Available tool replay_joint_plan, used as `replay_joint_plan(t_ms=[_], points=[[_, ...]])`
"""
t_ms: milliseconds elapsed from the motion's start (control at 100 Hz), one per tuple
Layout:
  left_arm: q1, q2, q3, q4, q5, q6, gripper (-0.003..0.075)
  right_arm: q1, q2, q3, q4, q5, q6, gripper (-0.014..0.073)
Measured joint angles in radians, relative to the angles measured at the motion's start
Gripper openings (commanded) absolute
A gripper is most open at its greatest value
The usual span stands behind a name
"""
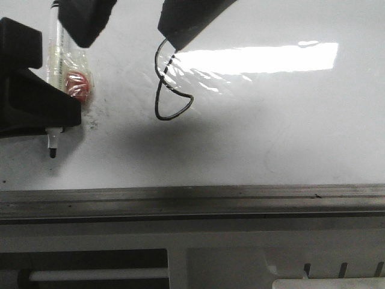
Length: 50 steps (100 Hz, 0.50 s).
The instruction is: Write number 8 on whiteboard
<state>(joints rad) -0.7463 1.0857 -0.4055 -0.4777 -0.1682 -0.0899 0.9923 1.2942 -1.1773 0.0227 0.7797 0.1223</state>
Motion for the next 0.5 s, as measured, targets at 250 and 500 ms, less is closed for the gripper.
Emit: replay_joint_plan(t_ms=[250, 500], points=[[0.006, 0.01, -0.015, 0.007, 0.018, 0.0, 0.0001, 0.0, 0.0, 0.0, 0.0, 0.021, 0.0, 0.0436], [0.006, 0.011, -0.018, -0.014, 0.018, -0.002, 0.034, 0.0, 0.0, 0.0, 0.0, 0.035, 0.0, 0.0419]])
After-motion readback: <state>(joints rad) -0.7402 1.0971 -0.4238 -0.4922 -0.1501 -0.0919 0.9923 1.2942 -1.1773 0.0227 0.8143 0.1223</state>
